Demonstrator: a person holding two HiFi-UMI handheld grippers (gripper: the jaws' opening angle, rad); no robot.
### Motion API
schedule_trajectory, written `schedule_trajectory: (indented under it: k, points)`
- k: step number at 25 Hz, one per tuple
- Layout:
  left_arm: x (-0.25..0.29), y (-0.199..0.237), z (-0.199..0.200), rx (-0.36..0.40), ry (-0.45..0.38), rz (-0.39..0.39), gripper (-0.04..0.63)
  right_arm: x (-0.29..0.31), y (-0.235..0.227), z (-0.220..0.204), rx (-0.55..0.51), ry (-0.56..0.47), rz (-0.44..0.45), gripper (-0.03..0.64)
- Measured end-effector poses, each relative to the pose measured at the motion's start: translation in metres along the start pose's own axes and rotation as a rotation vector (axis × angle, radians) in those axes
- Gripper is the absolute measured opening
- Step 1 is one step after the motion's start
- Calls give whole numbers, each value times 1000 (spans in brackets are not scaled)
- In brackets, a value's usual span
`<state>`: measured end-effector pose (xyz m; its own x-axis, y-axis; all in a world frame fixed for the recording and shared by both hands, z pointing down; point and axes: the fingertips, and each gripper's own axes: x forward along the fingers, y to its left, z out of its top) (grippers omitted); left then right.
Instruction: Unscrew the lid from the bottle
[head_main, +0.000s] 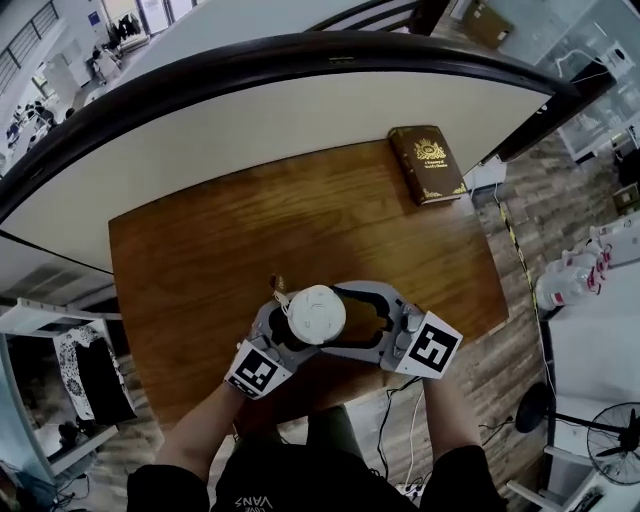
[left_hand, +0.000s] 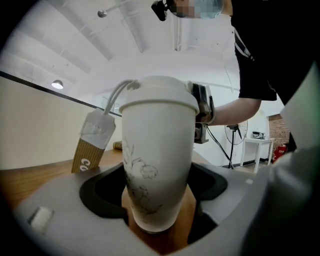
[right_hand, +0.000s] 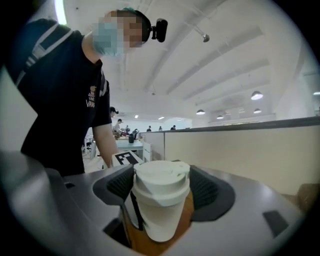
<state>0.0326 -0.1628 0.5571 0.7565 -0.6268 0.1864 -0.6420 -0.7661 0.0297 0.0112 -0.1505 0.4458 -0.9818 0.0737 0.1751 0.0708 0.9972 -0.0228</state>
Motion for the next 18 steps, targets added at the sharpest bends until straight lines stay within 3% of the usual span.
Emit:
schedule_trajectory:
  k: [7,12,15,18]
  points:
    - [0,2,8,-1,-18,22,374,-3,4,-8,-124,66,351,321]
    - [-1,2,8,2,-18,26,374,-4,5,-9,-169,99,518,321]
    - [-2,3,11,5,-34,42,374,-1,5,-6,-135,97,516,321]
    - [-2,4,10,7,-30,48,374,0,3,-6,-54,51,379,321]
